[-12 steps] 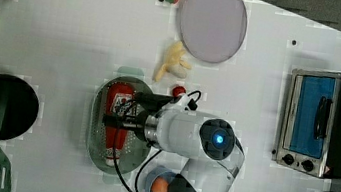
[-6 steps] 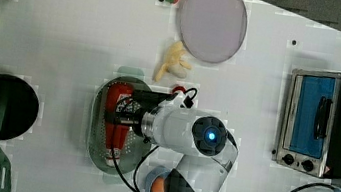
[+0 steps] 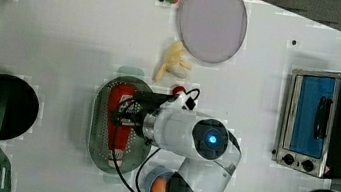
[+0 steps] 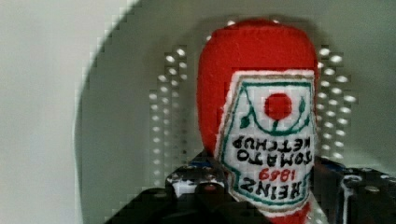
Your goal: Pick ketchup from strainer and place it on the table
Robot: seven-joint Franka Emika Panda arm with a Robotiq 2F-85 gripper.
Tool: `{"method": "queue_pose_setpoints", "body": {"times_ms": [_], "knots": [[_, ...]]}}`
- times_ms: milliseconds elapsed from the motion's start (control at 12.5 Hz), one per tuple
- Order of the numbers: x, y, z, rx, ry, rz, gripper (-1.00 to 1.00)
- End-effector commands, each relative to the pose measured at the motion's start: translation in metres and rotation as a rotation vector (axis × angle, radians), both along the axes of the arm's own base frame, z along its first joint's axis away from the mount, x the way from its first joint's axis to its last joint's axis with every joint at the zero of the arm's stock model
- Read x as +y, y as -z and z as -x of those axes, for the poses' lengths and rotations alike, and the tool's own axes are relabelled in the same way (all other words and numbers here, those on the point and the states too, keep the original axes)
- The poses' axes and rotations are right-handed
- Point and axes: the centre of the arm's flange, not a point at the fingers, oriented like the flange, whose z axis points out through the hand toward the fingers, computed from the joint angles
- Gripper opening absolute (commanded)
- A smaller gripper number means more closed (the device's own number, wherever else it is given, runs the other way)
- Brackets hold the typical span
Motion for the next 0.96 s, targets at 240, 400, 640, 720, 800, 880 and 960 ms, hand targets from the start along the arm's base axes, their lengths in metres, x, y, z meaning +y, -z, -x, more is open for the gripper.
{"method": "queue_pose_setpoints", "body": {"times_ms": [240, 400, 640, 720, 800, 880, 960], "knots": [[0.004, -0.121, -0.011, -0.067, 0.155, -0.021, 0.13], [-0.007, -0.151, -0.015, -0.035, 0.144, -0.006, 0.13], [-0.030, -0.193, -0.031, -0.004, 0.098, -0.022, 0.13], [-0.040, -0.204, -0.037, 0.005, 0.092, -0.018, 0.13], [-0.054, -0.215, -0.044, 0.008, 0.095, -0.004, 0.13], [-0.070, -0.226, -0.052, 0.007, 0.096, 0.012, 0.13], [-0.087, -0.236, -0.060, 0.002, 0.092, 0.026, 0.13]]}}
